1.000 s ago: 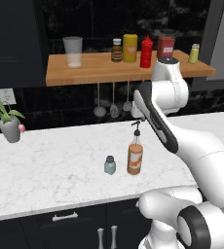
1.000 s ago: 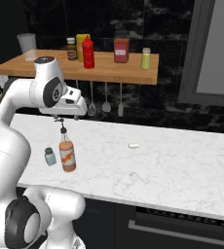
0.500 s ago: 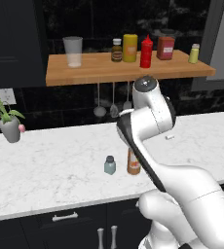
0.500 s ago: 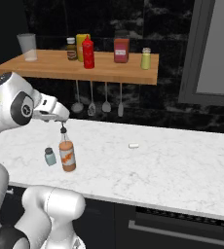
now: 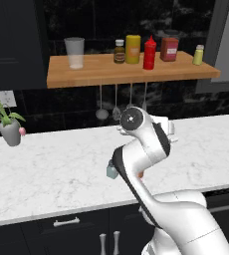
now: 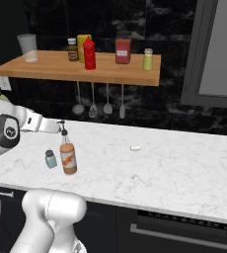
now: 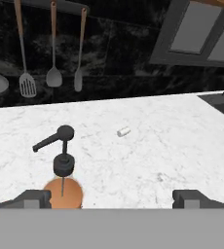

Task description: Put the shaker and condiment bottle from the counter next to their counterparts in the cabinet.

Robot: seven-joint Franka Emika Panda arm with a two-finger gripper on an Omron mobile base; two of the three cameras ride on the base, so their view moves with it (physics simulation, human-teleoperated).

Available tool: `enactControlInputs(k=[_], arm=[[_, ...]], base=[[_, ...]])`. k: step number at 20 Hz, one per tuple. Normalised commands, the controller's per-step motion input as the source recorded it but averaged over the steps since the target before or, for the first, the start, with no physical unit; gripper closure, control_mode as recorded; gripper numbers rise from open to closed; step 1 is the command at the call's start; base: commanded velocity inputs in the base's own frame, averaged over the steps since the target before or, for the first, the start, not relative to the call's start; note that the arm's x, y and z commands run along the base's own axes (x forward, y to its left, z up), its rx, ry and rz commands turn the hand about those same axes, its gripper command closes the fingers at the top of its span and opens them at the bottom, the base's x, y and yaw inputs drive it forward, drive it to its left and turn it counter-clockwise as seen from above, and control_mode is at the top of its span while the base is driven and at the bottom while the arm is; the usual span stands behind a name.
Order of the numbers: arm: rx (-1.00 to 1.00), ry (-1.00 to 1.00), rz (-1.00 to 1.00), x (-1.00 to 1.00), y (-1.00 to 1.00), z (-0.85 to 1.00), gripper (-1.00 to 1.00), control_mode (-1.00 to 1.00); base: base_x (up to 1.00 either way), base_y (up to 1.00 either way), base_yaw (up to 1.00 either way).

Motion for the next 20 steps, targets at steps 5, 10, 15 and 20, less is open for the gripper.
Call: enactControlInputs(k=[5, 10, 15, 20], arm=[[-0.01, -0.13, -0.13, -0.04, 0.0, -0.08, -1.0, -1.0], [-0.06, -0.13, -0.1, 0.0, 0.12, -0.19, -1.0, -1.0], [-0.05, -0.13, -0.05, -0.02, 0.13, -0.26, -1.0, -1.0], [-0.01, -0.09, -0.01, 0.0, 0.0, -0.18, -1.0, -1.0]], base=[[0.0, 0.0, 0.0], [0.0, 0.0, 0.0], [0.0, 0.0, 0.0], [0.0, 0.0, 0.0]])
